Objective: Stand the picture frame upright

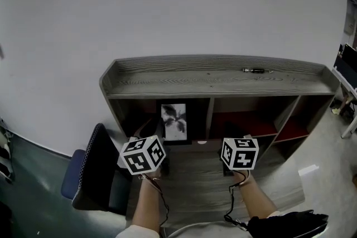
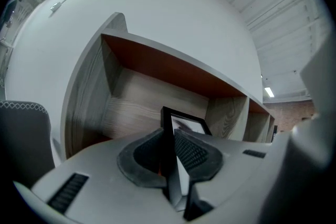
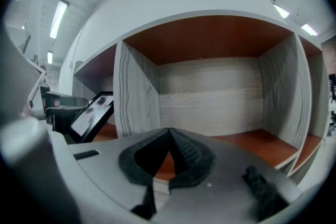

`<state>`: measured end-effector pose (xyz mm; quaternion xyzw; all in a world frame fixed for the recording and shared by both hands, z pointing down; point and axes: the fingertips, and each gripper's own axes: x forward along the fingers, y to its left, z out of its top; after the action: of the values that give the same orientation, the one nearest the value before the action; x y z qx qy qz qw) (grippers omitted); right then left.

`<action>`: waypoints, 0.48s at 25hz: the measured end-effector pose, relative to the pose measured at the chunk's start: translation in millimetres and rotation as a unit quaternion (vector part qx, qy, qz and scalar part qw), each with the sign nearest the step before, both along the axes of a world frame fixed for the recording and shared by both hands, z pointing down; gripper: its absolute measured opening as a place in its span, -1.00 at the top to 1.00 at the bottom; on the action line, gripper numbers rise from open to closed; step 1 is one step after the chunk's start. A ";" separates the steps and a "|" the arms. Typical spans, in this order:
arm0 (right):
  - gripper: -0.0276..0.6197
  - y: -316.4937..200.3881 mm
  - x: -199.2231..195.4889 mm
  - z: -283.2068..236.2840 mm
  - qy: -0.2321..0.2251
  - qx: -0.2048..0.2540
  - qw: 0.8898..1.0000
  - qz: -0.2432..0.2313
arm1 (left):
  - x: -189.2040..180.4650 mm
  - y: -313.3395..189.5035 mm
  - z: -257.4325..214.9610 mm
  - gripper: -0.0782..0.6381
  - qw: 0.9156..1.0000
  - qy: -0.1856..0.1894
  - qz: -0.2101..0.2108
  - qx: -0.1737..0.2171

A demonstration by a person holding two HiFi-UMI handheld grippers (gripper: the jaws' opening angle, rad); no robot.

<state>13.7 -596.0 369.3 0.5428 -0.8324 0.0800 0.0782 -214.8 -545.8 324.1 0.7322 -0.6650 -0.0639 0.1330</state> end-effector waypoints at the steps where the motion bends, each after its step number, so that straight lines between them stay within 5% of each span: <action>1: 0.82 -3.0 1.5 -0.2 0.000 0.000 1.000 0.001 | 1.3 -4.3 -0.7 0.58 1.000 -0.001 0.001 0.001; 12: 0.82 -28.7 7.8 -3.4 0.001 0.000 1.000 0.006 | 9.7 -41.6 -0.2 0.58 1.000 -0.010 0.007 0.004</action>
<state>21.5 -624.7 365.9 0.5478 -0.8290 0.0801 0.0789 -205.1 -587.5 323.9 0.7376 -0.6612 -0.0579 0.1240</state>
